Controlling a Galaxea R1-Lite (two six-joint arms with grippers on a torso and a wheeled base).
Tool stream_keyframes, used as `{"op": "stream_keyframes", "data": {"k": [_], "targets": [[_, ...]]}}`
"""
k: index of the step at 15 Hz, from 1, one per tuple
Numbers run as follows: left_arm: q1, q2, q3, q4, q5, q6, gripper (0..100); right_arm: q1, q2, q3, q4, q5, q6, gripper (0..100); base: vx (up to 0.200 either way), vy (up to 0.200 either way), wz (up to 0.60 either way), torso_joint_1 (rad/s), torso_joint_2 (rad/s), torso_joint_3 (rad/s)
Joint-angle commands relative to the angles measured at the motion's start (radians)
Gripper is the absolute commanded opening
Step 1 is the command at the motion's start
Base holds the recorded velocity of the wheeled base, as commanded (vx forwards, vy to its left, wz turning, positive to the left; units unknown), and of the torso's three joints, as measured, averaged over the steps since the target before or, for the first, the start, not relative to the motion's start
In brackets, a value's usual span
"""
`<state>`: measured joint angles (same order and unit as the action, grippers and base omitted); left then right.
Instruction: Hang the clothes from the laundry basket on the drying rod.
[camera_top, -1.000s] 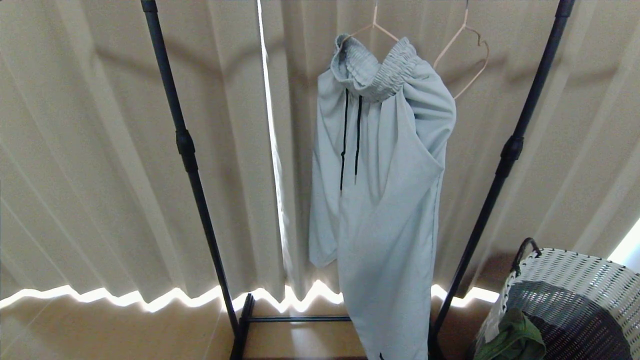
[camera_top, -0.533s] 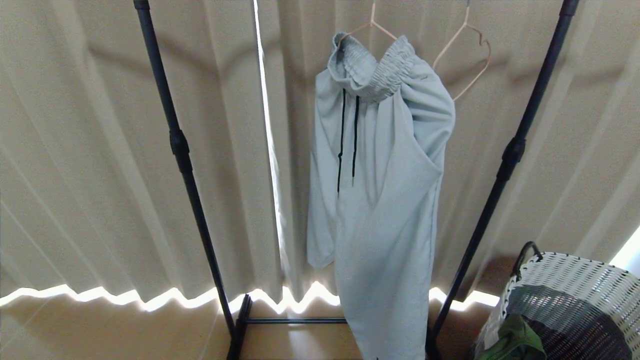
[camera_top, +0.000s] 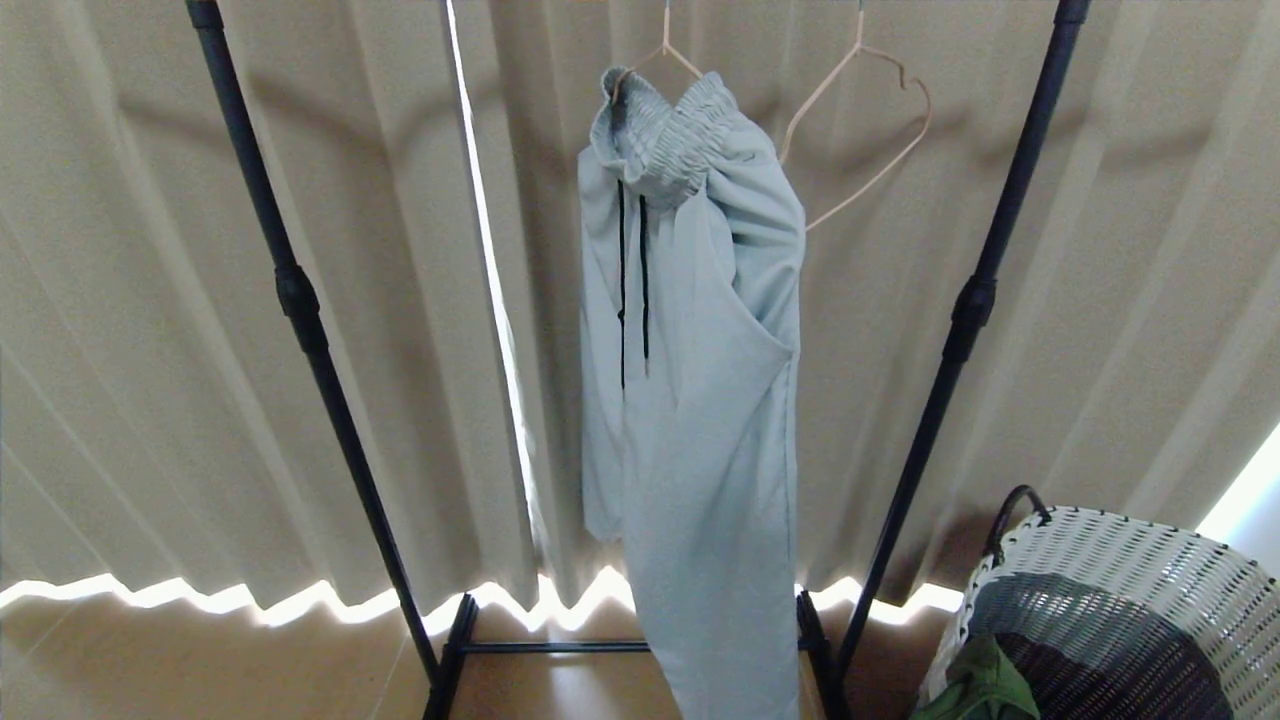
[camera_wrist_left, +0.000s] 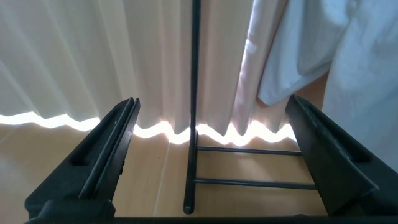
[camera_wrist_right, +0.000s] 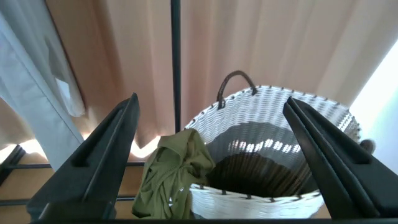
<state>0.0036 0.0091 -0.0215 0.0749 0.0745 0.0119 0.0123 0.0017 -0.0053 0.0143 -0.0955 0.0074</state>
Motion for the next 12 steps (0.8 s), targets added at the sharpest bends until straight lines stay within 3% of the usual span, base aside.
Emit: {"op": "stream_keyframes", "data": {"k": [1,8,9,10,12], "targets": [[-0.001,0.002,0.0,0.0,0.001,0.0,100,0.0,0.0,-0.001,0.0,0.002,-0.003,100,0.0,0.0,0.0,0.0,0.0,0.0],[-0.001,0.002,0.0,0.0,0.001,0.0,100,0.0,0.0,0.001,0.0,0.005,-0.03,100,0.0,0.0,0.0,0.0,0.0,0.0],[-0.001,0.002,0.0,0.0,0.001,0.002,100,0.0,0.0,-0.001,0.0,0.011,-0.061,100,0.0,0.0,0.0,0.0,0.0,0.0],[-0.001,0.002,0.0,0.0,0.001,0.0,100,0.0,0.008,-0.027,0.016,0.069,-0.153,100,0.0,0.0,0.0,0.0,0.0,0.0],[-0.001,0.002,0.0,0.0,0.002,0.0,100,0.029,0.113,-0.088,0.053,0.102,-0.29,100,0.0,0.0,0.0,0.0,0.0,0.0]]}}
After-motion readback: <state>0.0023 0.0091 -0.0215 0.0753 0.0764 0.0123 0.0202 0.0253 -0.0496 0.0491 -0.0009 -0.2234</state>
